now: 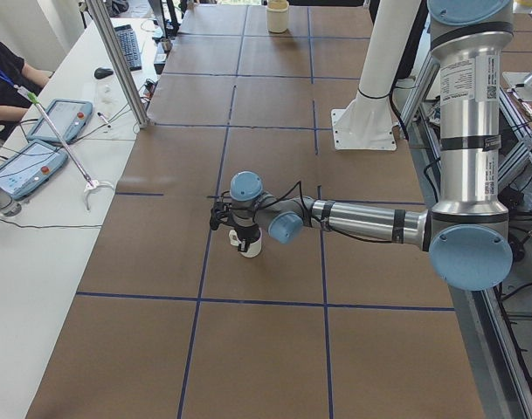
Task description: Left arm hands cup to right arm to dump lemon
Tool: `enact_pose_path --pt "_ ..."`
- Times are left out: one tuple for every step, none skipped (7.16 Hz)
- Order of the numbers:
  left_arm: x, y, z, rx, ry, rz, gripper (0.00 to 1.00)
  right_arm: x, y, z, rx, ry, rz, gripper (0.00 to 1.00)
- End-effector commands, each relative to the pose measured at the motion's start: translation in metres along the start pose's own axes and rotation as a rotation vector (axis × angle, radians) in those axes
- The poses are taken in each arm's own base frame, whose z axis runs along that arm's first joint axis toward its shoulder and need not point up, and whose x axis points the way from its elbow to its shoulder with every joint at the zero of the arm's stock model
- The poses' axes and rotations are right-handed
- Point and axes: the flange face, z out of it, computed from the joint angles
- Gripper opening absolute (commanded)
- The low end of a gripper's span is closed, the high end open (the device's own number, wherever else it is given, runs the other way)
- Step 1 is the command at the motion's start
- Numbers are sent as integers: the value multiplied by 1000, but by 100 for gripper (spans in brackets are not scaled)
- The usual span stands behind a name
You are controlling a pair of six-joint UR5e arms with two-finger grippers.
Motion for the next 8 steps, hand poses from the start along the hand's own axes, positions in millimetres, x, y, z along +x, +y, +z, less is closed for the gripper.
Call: enact_pose_path --pt "5 -2 -8 12 7 10 0 -4 -4 -3 11 1 -16 100" --pt "7 -4 -14 20 7 5 0 -7 -7 -6 69 0 -68 100" --pt "17 -19 -19 7 -4 -14 0 -14 -10 -12 152 -9 -140 100" --pt "34 -48 -34 0 -19 -47 0 -32 -18 -8 183 -14 -214 100" --pt "57 -77 -49 -21 -20 -93 0 -62 -39 -10 220 -18 -308 100" --pt "84 -101 -64 -27 7 -170 0 -98 -64 -18 258 -31 -390 100" --pt "112 -122 -79 -14 26 -263 0 -129 -80 -18 275 -49 -458 100" --pt "145 -138 -92 -29 70 -343 0 -172 -96 -16 304 -74 -554 100"
